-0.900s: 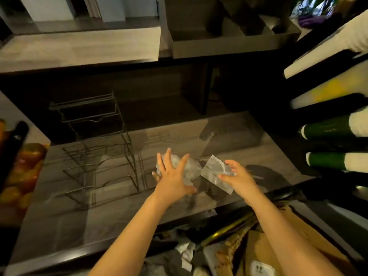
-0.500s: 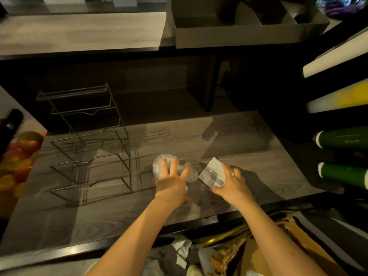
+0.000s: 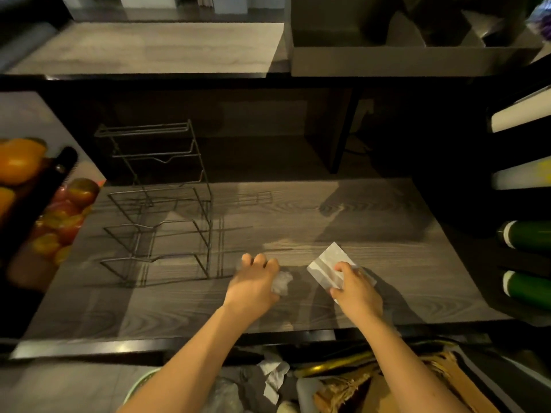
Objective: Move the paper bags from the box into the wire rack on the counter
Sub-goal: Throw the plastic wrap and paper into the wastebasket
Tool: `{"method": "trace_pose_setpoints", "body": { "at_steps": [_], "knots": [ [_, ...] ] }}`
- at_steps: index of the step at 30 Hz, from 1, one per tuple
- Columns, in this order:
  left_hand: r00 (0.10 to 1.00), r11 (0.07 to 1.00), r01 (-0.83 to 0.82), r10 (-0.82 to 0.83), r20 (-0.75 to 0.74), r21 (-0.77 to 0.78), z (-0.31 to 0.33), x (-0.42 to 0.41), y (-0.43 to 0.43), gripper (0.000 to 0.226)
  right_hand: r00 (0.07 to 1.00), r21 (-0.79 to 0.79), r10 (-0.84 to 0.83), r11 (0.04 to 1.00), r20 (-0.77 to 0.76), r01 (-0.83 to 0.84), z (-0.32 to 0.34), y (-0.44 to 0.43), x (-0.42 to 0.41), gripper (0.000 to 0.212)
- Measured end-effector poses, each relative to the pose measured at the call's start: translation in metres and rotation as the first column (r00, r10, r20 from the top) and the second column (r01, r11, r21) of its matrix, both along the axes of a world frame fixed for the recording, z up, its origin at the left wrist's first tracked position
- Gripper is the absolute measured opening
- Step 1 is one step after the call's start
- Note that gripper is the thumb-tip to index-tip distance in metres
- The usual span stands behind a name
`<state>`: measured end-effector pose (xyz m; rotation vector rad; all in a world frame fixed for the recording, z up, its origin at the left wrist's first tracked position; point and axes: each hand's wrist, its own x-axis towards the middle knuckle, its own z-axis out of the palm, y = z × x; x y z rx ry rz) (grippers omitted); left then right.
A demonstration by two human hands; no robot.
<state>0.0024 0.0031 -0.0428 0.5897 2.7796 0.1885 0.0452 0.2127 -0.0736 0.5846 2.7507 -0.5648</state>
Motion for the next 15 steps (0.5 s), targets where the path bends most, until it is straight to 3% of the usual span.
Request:
{"method": "trace_pose_setpoints", "body": {
  "at_steps": [3,6,9,15],
  "knots": [
    [0.999,0.997,-0.034,0.033,0.008,0.073,0.006,0.012,-0.017,0.041,0.999,0.042,0.027,0.999,-0.031,-0.026,0.0,-0.004,0.003,0.024],
    [0.996,0.992,-0.061,0.053,0.073,0.114,0.015,0.023,-0.028,0.044,0.997,0.161,0.061,0.985,-0.036,-0.055,-0.001,-0.004,0.004,0.023],
    [0.998,0.992,-0.055,0.051,0.04,0.114,0.021,0.034,-0.035,0.046,0.996,0.13,0.082,0.988,-0.024,-0.078,0.0,-0.003,0.004,0.022],
    [0.999,0.974,-0.036,0.037,0.0,0.226,0.022,0.049,-0.042,0.045,0.988,0.137,0.142,0.981,-0.052,-0.134,0.004,-0.017,0.023,0.045]
  ]
}}
